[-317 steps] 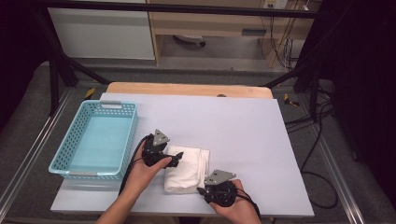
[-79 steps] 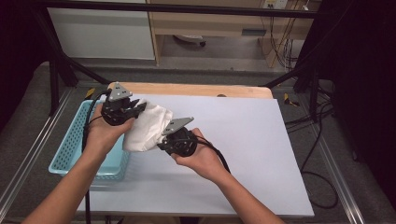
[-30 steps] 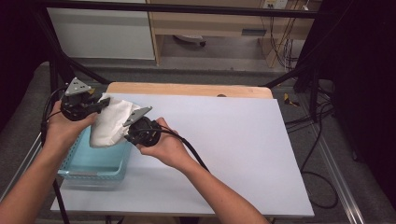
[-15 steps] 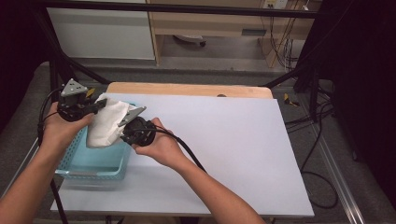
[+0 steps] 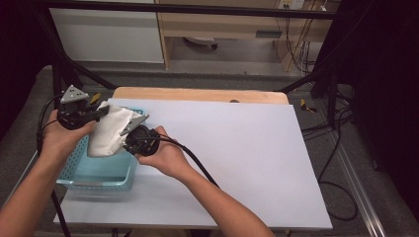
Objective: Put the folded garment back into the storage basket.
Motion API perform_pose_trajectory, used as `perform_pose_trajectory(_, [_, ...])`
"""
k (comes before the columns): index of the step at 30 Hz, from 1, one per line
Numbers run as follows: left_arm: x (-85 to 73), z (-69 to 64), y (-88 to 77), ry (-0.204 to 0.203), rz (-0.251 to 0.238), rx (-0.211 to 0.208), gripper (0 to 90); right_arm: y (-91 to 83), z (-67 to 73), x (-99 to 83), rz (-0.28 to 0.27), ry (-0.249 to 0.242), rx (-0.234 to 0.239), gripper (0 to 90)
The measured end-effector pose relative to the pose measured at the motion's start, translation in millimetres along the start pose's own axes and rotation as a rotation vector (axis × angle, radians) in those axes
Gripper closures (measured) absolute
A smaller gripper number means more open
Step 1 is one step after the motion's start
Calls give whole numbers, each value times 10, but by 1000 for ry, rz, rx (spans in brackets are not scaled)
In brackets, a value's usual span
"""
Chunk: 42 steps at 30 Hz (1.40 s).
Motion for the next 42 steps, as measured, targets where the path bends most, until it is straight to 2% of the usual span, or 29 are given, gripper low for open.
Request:
perform_pose_trajectory(25, [-93,82,36,-14,11,4,759,125,32,8,-6,11,6,860])
perform_pose_trajectory(42, [-179,158,30,-27,20,22,759,198,68,31,-13,20,14,860])
Point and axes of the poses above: each handheld gripper's, and its own axes: y roughly forward along the jaws, x roughly out of its top, z roughly to its left, the point moved 6 cm from there along y, roughly forward along the jaws, and after that the axes turned 5 degrees about z, right-handed, at the moved point
